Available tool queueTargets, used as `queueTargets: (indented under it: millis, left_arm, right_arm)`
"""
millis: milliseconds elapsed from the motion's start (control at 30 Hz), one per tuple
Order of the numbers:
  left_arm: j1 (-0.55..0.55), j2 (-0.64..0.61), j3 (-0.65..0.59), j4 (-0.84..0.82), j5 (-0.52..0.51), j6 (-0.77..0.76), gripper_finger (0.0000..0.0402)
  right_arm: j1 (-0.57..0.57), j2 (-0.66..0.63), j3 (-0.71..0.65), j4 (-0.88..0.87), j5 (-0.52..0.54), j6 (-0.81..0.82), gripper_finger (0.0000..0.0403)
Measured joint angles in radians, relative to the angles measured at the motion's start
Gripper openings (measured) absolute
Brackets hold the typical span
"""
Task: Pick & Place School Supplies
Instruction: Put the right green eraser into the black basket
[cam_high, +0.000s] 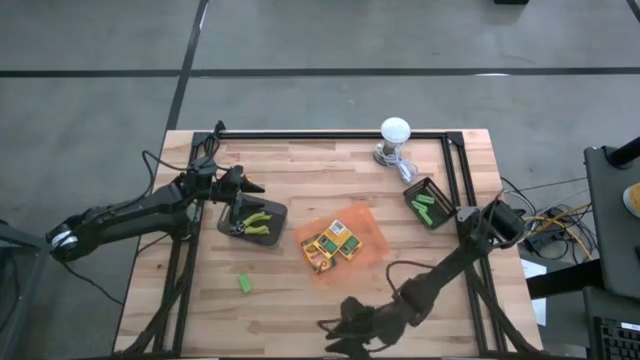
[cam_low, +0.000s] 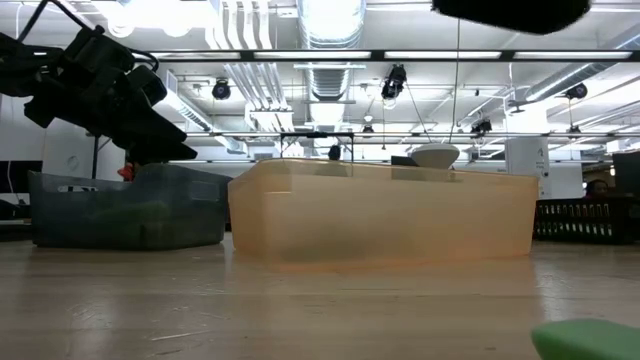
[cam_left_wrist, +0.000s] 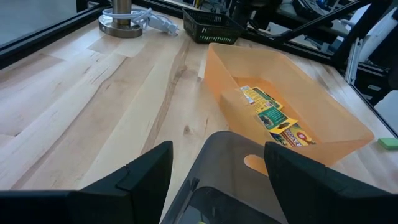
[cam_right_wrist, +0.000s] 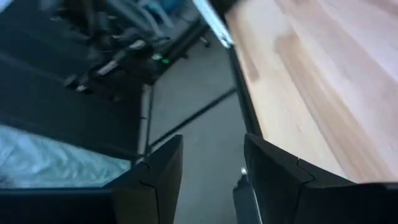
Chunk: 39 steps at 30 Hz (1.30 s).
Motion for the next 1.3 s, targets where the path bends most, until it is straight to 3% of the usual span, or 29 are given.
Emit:
queueTargets:
  millis: [100, 167, 267, 333, 600, 933, 1300]
  left_arm:
    - [0.000, 0.000, 0.000, -0.001, 0.000, 0.000, 0.0259]
    - [0.000, 0.000, 0.000, 0.000, 0.000, 0.000, 0.0259]
    - [0.000, 0.000, 0.000, 0.000, 0.000, 0.000, 0.0259]
    - [0.000, 0.000, 0.000, 0.000, 0.000, 0.000, 0.0259]
    - [0.000, 0.000, 0.000, 0.000, 0.000, 0.000, 0.0259]
    - [0.000, 0.000, 0.000, 0.000, 0.000, 0.000, 0.0259]
    - [0.000, 0.000, 0.000, 0.000, 0.000, 0.000, 0.0259]
  right_arm:
    - [-0.012, -0.002, -0.058, 0.148, -0.025, -0.173, 0.0168]
    - [-0.013, -0.004, -0.083, 0.201, -0.026, -0.410, 0.0172]
    - [-0.014, -0.004, -0.098, 0.185, -0.029, -0.728, 0.0177]
    - [-0.015, -0.004, -0.099, 0.160, -0.029, -0.828, 0.0179]
    - [-0.025, 0.011, -0.070, -0.072, -0.025, -0.852, 0.0180]
    - [-0.022, 0.030, -0.087, -0.066, -0.074, -0.850, 0.0176]
    - [-0.018, 0.164, -0.088, 0.073, -0.075, -0.855, 0.0171]
